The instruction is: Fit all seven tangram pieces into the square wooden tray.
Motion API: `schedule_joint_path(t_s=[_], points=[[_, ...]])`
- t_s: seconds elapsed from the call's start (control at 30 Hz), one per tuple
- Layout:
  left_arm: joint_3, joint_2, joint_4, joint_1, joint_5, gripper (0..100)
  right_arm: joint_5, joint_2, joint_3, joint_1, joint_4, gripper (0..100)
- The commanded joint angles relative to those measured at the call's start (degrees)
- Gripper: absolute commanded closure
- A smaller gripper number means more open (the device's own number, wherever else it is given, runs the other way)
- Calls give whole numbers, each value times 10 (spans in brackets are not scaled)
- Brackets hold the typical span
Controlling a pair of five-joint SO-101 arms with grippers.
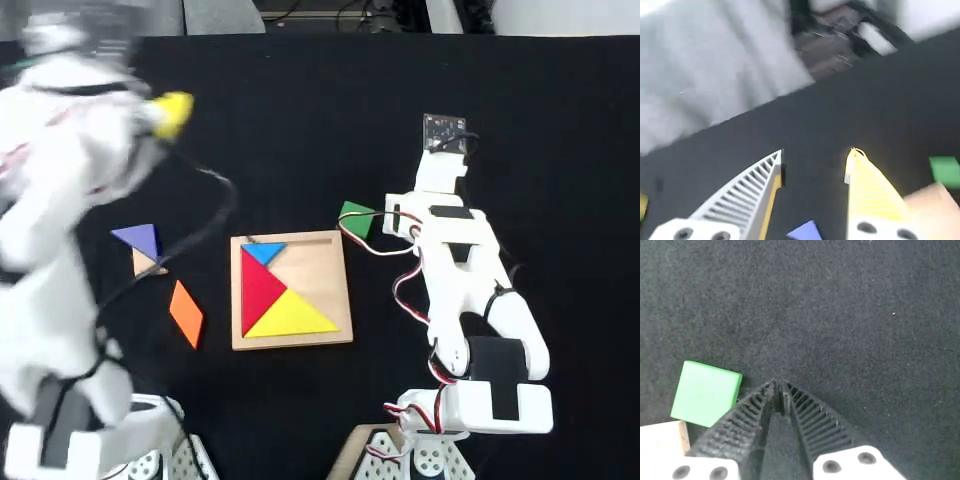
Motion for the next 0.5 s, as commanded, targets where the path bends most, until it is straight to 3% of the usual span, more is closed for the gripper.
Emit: schedule_joint_path(t_s=[0.0, 0.17, 0.33, 0.47], points=[[2, -75, 2, -176, 96, 789, 4, -26, -10, -7, -11, 987], [162, -146, 1, -306, 99, 787, 5, -26, -11, -7, -11, 984], [376, -200, -6, -324, 28, 791, 5, -26, -11, -7, -11, 984], [560, -229, -99, -330, 14, 791, 5, -26, -11, -7, -11, 984]])
